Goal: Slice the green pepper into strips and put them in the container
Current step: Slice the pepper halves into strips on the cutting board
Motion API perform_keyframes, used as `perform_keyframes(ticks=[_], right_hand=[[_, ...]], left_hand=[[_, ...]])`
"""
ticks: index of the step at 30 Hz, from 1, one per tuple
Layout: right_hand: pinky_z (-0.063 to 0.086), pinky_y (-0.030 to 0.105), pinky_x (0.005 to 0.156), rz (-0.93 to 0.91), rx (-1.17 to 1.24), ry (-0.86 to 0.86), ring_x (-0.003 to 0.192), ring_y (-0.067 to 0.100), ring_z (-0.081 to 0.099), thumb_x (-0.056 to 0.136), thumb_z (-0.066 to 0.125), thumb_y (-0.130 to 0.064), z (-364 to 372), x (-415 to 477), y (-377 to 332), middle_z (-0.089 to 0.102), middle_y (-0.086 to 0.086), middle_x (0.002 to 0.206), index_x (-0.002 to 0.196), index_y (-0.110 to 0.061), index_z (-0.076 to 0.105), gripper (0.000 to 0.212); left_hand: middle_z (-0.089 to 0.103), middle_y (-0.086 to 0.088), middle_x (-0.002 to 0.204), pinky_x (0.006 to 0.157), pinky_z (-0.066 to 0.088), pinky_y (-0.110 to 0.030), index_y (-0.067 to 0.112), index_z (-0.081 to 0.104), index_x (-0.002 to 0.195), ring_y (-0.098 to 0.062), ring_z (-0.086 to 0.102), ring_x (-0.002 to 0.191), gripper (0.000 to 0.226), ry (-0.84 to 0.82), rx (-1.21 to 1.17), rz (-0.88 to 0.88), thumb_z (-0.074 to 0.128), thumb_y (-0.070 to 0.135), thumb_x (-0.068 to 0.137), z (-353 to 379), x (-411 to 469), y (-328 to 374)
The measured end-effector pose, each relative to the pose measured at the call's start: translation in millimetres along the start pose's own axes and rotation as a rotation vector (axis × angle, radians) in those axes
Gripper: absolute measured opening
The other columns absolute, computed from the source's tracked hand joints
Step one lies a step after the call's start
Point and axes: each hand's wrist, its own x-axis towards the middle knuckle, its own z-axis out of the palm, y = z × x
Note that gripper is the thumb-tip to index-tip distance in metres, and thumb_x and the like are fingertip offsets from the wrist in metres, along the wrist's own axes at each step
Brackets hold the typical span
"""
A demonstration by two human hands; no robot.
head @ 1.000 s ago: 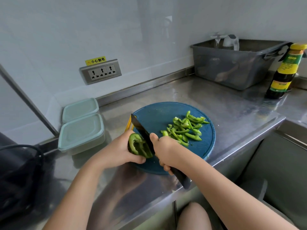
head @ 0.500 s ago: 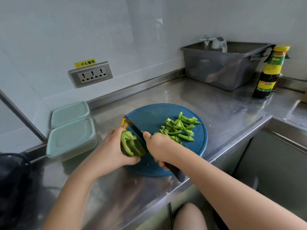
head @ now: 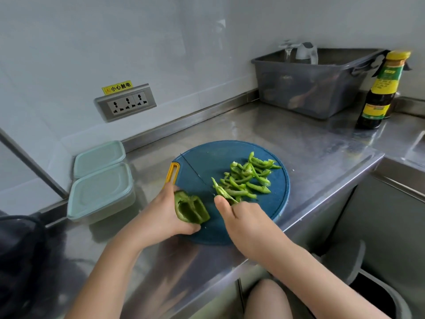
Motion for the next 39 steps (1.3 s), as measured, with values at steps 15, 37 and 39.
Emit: perform_keyframes(ticks=[15,37,39], right_hand=[[0.035,0.034,0.065,-0.168,-0.257,-0.018,0.073,0.029,0.042,0.094,0.013,-0.059,23.1,-27.3,0.2,0.037,0.001,0.064,0.063,-0.016,0.033,0.056],[0.041,0.037,0.072,-0.161,-0.160,0.000,0.077,0.028,0.049,0.088,0.009,-0.062,27.1,-27.0,3.8,0.040,0.002,0.067,0.063,-0.016,0.032,0.057],[0.040,0.036,0.071,-0.165,-0.155,-0.004,0.076,0.028,0.046,0.090,0.011,-0.061,29.5,-25.9,3.2,0.039,0.002,0.066,0.063,-0.016,0.031,0.056]], left_hand=[[0.068,0.010,0.087,0.072,0.049,-0.020,0.026,0.057,0.095,-0.003,0.065,0.082,0.048,-0.067,-0.276,0.121,0.088,0.020,0.058,-3.8,6.0,-9.1],[0.065,0.004,0.106,0.093,0.048,-0.027,0.023,0.045,0.115,-0.009,0.062,0.102,0.062,-0.207,-0.331,0.118,0.077,0.040,0.065,-5.3,9.8,-26.4],[0.063,0.014,0.090,0.081,0.045,-0.015,0.018,0.048,0.109,0.000,0.060,0.089,0.045,-0.213,-0.358,0.147,0.077,0.027,0.075,-5.4,9.4,-24.6]])
